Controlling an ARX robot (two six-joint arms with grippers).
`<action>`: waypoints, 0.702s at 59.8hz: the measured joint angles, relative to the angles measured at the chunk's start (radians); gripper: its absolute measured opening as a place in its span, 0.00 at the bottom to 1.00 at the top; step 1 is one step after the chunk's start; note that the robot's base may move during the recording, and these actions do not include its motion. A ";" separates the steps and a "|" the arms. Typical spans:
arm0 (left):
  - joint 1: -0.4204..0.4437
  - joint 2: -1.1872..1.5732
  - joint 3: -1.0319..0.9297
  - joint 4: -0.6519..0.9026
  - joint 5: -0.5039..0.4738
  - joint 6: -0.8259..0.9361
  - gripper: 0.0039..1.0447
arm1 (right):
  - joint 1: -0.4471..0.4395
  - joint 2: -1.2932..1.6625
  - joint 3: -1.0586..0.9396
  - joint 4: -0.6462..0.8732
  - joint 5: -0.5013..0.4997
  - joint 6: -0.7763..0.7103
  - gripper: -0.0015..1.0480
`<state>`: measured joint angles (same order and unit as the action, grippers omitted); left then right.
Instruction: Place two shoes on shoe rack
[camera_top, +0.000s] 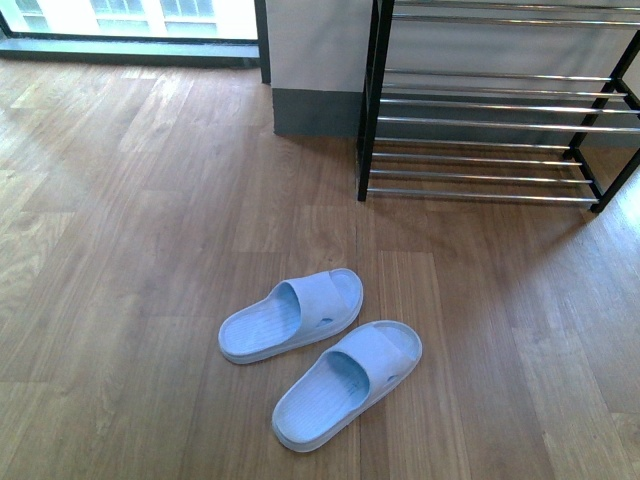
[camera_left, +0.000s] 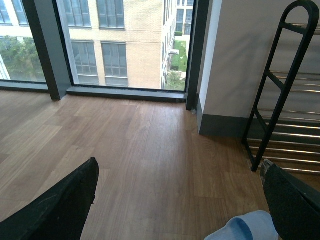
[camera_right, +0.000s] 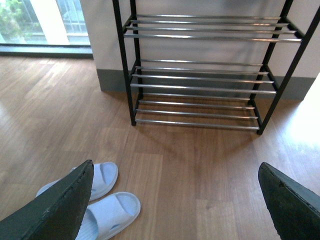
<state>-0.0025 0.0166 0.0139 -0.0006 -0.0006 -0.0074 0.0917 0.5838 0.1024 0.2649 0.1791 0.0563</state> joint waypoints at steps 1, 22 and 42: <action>0.000 0.000 0.000 0.000 0.000 0.000 0.91 | 0.003 0.064 0.009 0.042 0.004 0.005 0.91; 0.000 0.000 0.000 0.000 0.000 0.000 0.91 | 0.179 1.351 0.350 0.454 0.035 0.141 0.91; 0.000 0.000 0.000 0.000 0.000 0.000 0.91 | 0.256 1.917 0.745 0.328 0.019 0.296 0.91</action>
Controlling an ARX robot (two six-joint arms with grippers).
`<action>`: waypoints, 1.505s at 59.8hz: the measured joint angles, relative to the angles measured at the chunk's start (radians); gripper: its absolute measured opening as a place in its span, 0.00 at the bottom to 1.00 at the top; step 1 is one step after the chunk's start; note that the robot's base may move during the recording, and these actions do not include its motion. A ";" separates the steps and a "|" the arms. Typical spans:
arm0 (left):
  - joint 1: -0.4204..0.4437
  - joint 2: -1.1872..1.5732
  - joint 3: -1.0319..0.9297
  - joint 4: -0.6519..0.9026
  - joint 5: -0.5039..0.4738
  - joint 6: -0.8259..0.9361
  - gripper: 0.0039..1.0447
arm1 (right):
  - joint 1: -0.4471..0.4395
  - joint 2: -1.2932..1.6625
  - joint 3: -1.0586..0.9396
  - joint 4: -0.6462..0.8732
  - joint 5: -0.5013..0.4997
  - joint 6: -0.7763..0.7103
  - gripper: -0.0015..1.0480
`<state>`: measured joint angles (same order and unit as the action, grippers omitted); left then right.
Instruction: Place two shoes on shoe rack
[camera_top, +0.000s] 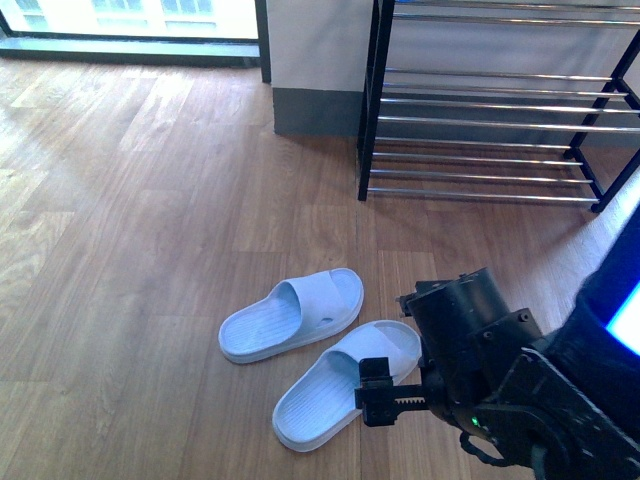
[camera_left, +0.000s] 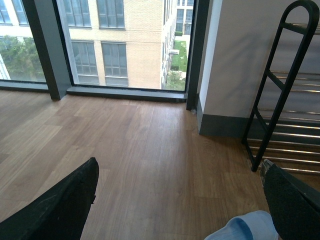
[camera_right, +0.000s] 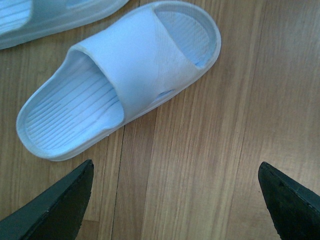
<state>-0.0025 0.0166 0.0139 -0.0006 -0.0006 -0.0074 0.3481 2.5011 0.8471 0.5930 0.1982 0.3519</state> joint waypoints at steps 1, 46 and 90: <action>0.000 0.000 0.000 0.000 0.000 0.000 0.91 | 0.000 0.016 0.019 -0.011 -0.003 0.013 0.91; 0.000 0.000 0.000 0.000 0.000 0.000 0.91 | -0.050 0.373 0.475 -0.224 0.030 0.141 0.91; 0.000 0.000 0.000 0.000 0.000 0.000 0.91 | -0.098 0.370 0.426 -0.101 0.031 0.107 0.03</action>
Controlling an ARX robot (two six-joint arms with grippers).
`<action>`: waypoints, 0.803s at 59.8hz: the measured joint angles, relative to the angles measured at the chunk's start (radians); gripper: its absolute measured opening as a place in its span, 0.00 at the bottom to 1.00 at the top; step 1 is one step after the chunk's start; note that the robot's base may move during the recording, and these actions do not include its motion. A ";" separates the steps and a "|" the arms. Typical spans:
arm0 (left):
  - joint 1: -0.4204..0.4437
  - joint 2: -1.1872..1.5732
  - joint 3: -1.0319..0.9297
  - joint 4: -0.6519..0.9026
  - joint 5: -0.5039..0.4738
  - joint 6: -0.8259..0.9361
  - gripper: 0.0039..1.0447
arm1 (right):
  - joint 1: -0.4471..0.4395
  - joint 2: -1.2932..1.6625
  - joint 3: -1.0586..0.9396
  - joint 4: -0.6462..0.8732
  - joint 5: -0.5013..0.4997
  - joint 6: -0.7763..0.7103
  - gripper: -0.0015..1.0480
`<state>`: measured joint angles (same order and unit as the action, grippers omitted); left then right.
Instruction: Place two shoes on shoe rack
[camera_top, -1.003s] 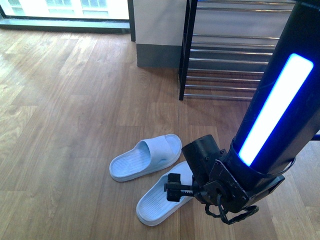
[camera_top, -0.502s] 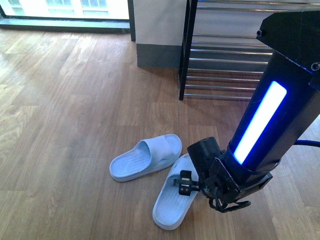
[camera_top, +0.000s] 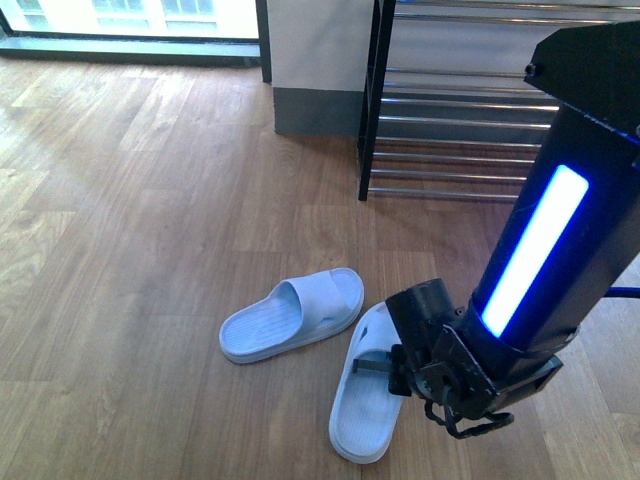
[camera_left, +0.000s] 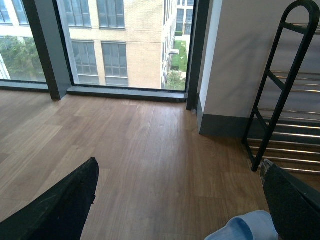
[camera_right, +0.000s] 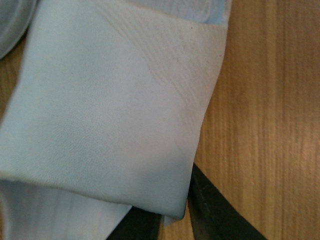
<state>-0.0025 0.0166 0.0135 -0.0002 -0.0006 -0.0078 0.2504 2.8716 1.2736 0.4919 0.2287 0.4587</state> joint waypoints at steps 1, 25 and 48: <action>0.000 0.000 0.000 0.000 0.000 0.000 0.91 | -0.005 -0.011 -0.019 0.013 -0.005 -0.011 0.01; 0.000 0.000 0.000 0.000 0.000 0.000 0.91 | -0.127 -0.450 -0.482 0.285 -0.062 -0.123 0.02; 0.000 0.000 0.000 0.000 0.000 0.000 0.91 | -0.276 -1.179 -0.855 0.106 -0.175 -0.217 0.02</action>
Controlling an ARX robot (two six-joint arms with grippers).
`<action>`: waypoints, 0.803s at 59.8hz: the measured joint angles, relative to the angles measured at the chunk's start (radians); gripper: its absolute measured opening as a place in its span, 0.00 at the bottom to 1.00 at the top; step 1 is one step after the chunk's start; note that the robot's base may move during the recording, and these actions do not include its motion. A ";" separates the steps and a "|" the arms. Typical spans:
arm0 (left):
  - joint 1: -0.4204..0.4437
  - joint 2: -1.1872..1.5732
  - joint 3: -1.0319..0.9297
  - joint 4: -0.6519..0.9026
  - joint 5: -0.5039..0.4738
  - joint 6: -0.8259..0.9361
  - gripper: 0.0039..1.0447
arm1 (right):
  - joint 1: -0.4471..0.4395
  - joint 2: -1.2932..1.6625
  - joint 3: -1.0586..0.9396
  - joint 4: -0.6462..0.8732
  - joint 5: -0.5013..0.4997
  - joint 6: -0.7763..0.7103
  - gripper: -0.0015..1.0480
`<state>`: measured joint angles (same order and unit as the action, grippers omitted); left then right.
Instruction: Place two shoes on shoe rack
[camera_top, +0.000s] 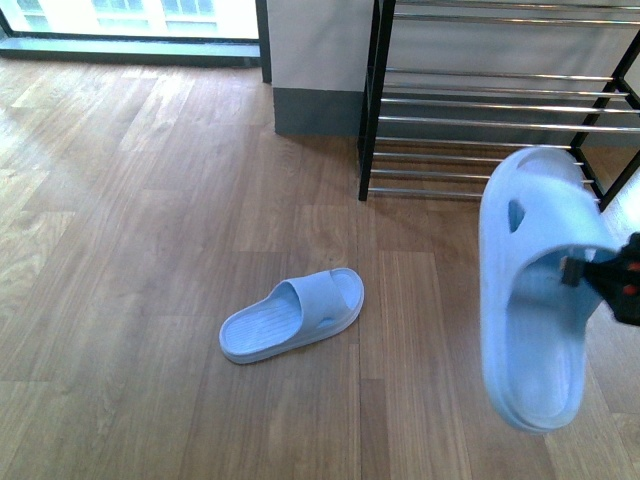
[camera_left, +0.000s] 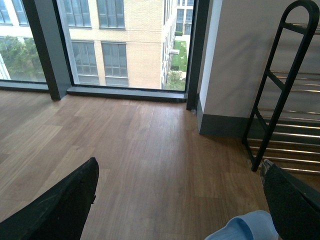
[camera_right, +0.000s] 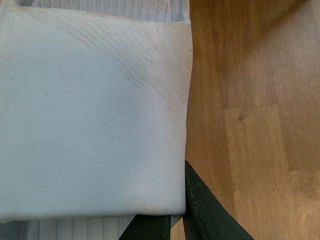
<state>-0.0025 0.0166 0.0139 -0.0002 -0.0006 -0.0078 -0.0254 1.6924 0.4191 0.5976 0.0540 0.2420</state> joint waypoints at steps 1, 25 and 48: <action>0.000 0.000 0.000 0.000 0.000 0.000 0.91 | -0.005 -0.042 -0.007 -0.019 -0.005 0.000 0.02; 0.000 0.000 0.000 0.000 0.000 0.000 0.91 | -0.021 -0.501 -0.054 -0.239 -0.009 0.031 0.02; 0.000 0.000 0.000 0.000 0.000 0.000 0.91 | -0.021 -0.507 -0.055 -0.240 -0.009 0.033 0.02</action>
<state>-0.0025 0.0166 0.0135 -0.0006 -0.0002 -0.0074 -0.0463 1.1858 0.3641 0.3576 0.0448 0.2752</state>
